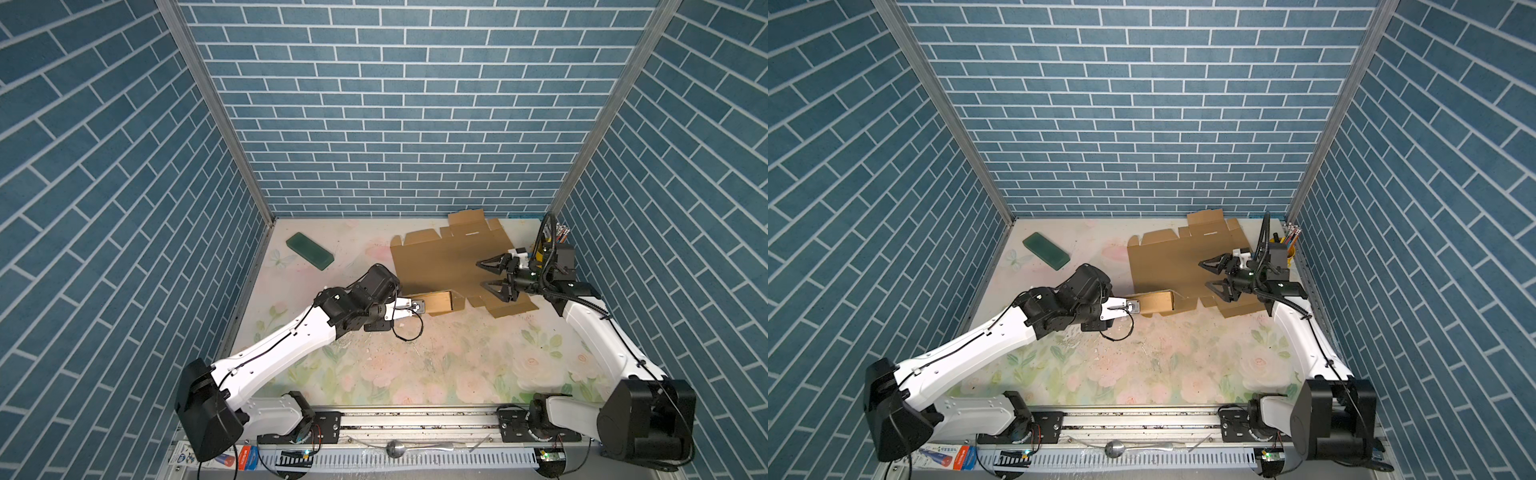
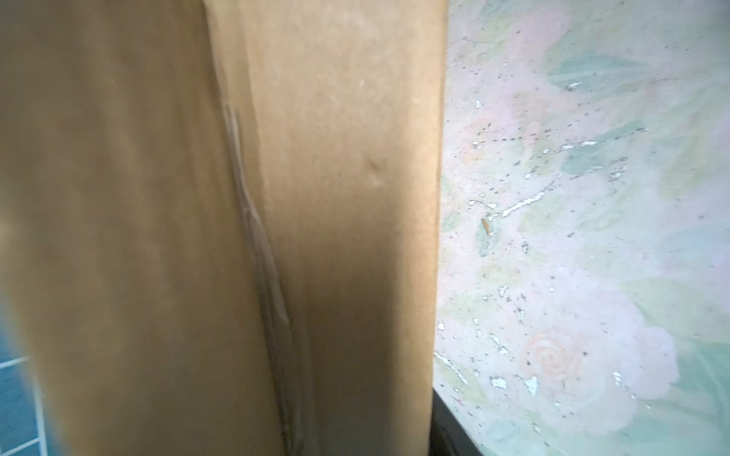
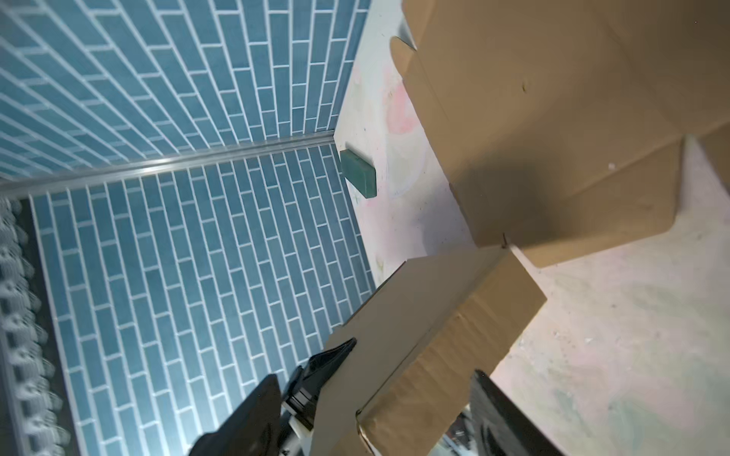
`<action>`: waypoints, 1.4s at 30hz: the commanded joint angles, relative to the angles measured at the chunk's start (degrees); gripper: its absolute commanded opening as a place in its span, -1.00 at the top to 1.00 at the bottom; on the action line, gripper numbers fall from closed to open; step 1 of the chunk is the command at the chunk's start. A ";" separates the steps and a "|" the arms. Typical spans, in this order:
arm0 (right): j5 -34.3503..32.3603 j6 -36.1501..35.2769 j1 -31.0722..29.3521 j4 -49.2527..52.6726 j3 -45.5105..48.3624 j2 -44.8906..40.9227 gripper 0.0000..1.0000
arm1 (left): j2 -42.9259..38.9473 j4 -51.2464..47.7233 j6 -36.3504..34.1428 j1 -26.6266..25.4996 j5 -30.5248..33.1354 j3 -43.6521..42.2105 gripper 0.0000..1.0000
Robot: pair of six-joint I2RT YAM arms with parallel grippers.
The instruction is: Fold the paper box
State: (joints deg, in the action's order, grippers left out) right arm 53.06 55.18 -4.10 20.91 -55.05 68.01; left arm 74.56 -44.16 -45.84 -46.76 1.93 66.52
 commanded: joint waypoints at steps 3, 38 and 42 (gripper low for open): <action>-5.53 -26.70 -1.99 17.06 -4.71 -4.15 -0.47 | 5.43 -14.88 3.04 1.40 -8.21 6.42 0.01; -29.04 -39.80 -22.12 23.10 -6.63 9.33 0.32 | 21.17 -16.57 2.76 3.52 -14.30 14.70 0.11; -29.23 -43.26 -22.25 27.00 -9.79 7.71 0.07 | 21.32 -16.53 2.69 3.74 -14.30 14.35 0.12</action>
State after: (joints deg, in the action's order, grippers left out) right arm 28.05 17.65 -25.89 41.58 -61.47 76.25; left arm 92.75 -60.25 -42.92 -43.35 -11.16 82.61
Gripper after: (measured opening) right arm 0.451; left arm 0.446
